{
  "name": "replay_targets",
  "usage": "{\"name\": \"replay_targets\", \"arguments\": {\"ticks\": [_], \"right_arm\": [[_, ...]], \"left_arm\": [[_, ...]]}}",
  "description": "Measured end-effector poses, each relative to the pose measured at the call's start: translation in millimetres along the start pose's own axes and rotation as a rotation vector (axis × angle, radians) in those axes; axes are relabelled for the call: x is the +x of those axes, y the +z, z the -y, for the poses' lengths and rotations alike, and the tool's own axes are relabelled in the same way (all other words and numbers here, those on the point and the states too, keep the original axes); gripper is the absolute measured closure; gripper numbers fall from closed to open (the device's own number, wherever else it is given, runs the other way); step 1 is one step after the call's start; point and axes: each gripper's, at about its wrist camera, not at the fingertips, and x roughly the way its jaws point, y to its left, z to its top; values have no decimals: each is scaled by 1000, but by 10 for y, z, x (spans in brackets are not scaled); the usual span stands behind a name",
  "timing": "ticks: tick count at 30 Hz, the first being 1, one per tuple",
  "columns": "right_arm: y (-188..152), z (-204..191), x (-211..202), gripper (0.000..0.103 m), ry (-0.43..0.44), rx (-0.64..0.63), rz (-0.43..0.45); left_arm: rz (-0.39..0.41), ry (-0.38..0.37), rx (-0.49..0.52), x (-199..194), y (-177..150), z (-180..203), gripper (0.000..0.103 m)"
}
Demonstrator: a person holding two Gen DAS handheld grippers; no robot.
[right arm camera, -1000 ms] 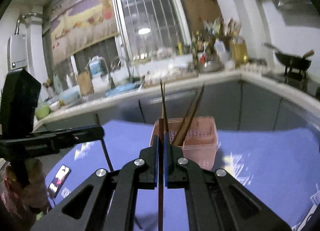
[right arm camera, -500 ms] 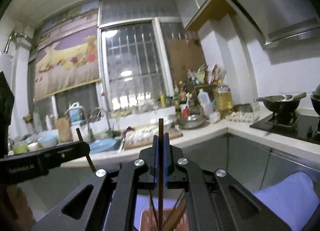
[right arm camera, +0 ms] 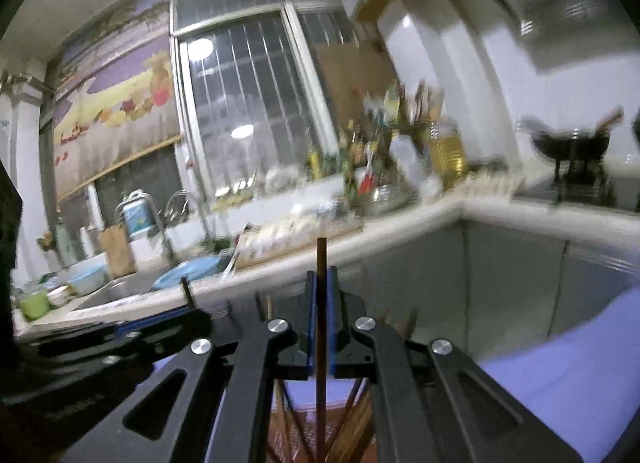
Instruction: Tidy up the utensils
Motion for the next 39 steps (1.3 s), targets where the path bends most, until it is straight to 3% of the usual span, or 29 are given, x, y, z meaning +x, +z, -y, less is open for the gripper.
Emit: {"name": "replay_targets", "arguments": {"ticks": [2,4,5,7,8,11,14,16,23,27,32,39], "right_arm": [[-106,-3,-36,95,27,-6,-41],[-128,-45,-120,87,38,-34,-74],[-118,-80,-179,84,40,-44,-70],[-49,-158,-387,66,39,-73,-31],[-30,-185,-472,65,37,-81,-15],[65,-301,-854,65,56,-96,29],[18,-338,-1234,65,52,-88,56],[-116,-325,-1489,63,48,-59,51],[-997,-198,-2073,60,-19,94,-149],[-1243,-171,-2243,60,-35,152,-243],[-1210,-255,-2545,60,-15,173,-234],[-1155,-373,-2747,60,19,129,-206]], "left_arm": [[-31,-4,-1,33,-99,1,81],[-13,3,-28,-49,-140,-33,70],[3,5,-41,-119,-141,-49,69],[30,4,-66,-298,-130,-90,69],[47,7,-80,-420,-123,-112,69],[93,4,-113,-775,-189,-145,68],[111,-6,-142,-1067,-363,-163,56],[113,-21,-161,-1245,-581,-151,54],[-8,35,-171,-1401,-1354,19,52],[-31,105,-119,-1526,-1594,199,45],[-16,170,-97,-1810,-1726,380,33],[-5,237,-75,-1926,-1738,465,32]]}}
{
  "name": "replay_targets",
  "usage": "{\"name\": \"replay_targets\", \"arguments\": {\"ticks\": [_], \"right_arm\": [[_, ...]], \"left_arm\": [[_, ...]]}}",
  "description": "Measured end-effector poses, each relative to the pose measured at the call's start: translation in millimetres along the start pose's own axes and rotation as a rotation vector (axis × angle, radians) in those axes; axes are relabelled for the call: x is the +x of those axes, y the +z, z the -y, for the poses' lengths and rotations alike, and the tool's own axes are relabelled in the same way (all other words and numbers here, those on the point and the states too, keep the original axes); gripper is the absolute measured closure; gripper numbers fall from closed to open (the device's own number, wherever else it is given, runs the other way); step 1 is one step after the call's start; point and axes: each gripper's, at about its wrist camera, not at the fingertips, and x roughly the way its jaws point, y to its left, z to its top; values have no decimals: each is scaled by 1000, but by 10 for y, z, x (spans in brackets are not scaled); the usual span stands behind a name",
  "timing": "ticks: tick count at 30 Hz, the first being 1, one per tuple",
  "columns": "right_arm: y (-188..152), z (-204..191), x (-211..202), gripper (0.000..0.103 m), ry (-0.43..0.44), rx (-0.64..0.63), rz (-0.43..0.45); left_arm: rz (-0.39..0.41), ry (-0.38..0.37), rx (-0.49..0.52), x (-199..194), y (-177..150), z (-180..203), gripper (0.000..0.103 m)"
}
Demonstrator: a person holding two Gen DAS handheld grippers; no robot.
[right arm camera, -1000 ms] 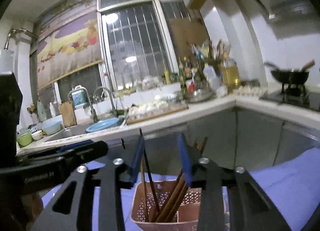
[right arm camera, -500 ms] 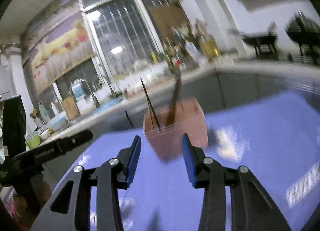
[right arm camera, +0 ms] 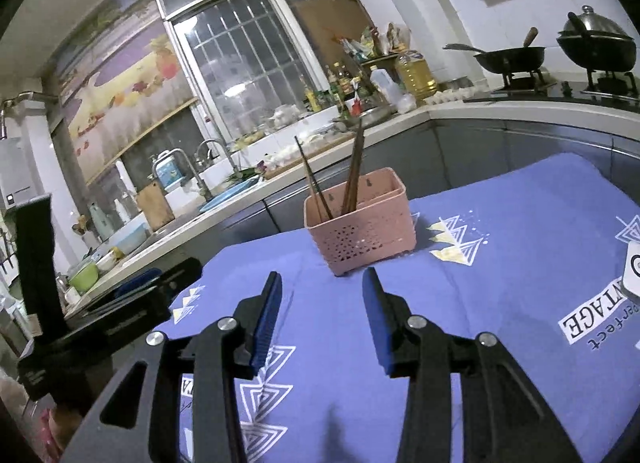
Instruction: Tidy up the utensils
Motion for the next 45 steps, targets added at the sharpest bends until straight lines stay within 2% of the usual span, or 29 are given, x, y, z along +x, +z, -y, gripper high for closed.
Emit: {"name": "replay_targets", "arguments": {"ticks": [5,12,26,34,39,42,45], "right_arm": [[-4,-46,2,60,-6,-40,1],[5,8,192,59,-11,-46,-22],[26,156,504,59,-15,-27,-91],[18,187,566,58,-20,-19,-105],[8,217,594,57,-17,1,-121],[-5,242,609,55,-20,13,-126],[-17,249,632,53,-19,17,-134]], "left_arm": [[-2,27,16,112,45,53,29],[-53,51,24,393,41,62,27],[-23,94,68,568,92,117,6],[-43,122,54,619,92,33,6],[-96,136,44,700,45,-14,6],[-127,119,51,740,-1,-16,6],[-124,118,45,738,-15,-36,6]]}}
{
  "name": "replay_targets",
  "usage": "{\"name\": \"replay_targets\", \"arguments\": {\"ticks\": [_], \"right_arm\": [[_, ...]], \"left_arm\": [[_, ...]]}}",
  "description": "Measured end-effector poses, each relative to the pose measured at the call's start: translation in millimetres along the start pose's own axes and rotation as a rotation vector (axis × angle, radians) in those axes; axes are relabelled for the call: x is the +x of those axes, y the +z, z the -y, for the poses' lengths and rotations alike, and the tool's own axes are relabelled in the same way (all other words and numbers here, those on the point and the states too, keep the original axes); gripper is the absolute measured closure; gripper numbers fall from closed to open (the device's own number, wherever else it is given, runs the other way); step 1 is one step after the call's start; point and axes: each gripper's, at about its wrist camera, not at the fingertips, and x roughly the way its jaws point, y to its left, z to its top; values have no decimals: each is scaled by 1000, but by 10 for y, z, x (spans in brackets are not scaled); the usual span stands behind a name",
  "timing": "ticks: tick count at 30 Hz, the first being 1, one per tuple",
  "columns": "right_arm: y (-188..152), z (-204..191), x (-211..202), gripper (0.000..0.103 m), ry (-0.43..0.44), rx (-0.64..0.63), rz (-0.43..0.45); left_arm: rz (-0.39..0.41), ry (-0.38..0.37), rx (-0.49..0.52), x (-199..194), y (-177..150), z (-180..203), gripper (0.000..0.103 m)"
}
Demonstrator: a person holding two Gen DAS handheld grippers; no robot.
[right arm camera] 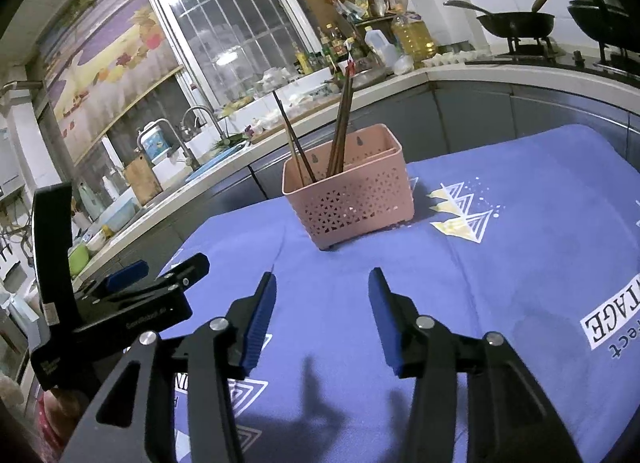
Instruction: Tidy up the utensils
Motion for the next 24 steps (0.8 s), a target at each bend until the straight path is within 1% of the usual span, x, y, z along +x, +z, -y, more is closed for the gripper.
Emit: {"name": "replay_targets", "arguments": {"ticks": [5,10,13,15,16,18,21,24], "right_arm": [[6,-24,25,52,4,-6,-9],[11,-50,26,51,7,-9,-8],[4,-79,40,50,10,-16,-11],[-5,-98,55,49,11,-22,-16],[-7,-101,60,49,10,-22,-18],[-14,-99,68,48,9,-19,-21],[-19,-91,70,48,7,-13,-24],[-22,-88,69,47,8,-13,-25]], "left_arm": [[38,43,-40,-80,62,-81,6],[77,64,-29,-181,137,-160,6],[112,135,-14,-222,155,-181,6],[129,169,-6,-240,156,-196,6],[126,171,-6,-238,163,-215,6],[98,149,-15,-219,176,-254,6],[42,85,-44,-182,197,-320,6],[23,69,-44,-169,192,-323,6]]}}
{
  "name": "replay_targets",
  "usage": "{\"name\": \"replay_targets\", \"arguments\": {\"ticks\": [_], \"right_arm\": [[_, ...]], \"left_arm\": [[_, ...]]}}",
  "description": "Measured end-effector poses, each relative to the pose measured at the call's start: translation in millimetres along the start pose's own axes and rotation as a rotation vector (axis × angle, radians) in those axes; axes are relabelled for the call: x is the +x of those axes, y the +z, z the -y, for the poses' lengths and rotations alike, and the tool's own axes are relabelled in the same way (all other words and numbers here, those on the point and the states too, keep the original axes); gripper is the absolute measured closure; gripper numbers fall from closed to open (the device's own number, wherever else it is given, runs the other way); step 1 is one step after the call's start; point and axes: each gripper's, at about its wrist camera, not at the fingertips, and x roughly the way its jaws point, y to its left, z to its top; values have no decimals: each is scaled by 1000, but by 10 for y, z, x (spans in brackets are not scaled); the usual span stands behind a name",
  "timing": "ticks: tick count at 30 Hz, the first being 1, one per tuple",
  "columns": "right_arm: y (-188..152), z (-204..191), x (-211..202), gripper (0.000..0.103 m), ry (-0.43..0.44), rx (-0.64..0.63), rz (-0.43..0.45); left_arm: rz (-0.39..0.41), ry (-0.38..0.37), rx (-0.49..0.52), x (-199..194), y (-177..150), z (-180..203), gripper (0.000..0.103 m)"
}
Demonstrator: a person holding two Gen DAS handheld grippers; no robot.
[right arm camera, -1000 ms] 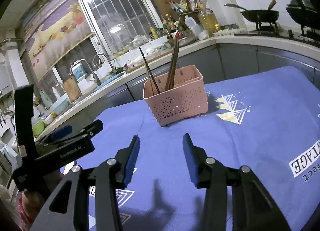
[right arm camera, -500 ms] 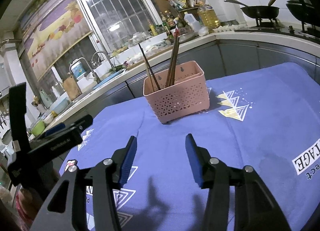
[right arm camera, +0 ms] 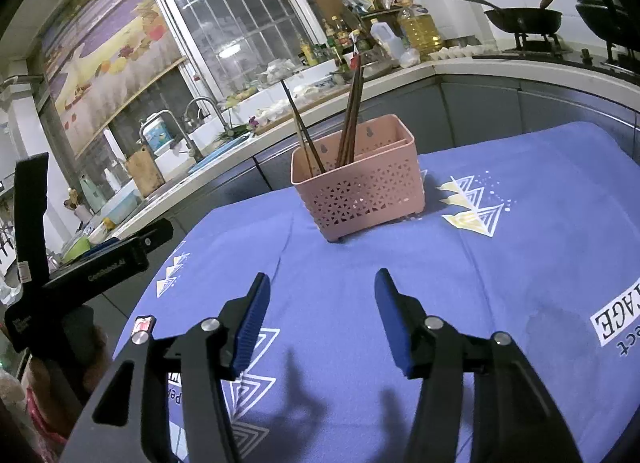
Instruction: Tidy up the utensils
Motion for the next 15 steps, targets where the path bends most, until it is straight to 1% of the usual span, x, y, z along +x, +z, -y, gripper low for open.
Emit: {"name": "replay_targets", "arguments": {"ticks": [3,9,15], "right_arm": [[0,0,-4,47,0,0,1],[-2,-10,18,46,0,-5,-1],[-24,-53,22,46,5,-18,-1]], "left_arm": [[-11,7,0,23,-17,14,6],[28,26,41,-30,-34,81,6],[26,39,48,-31,-37,90,6]]}}
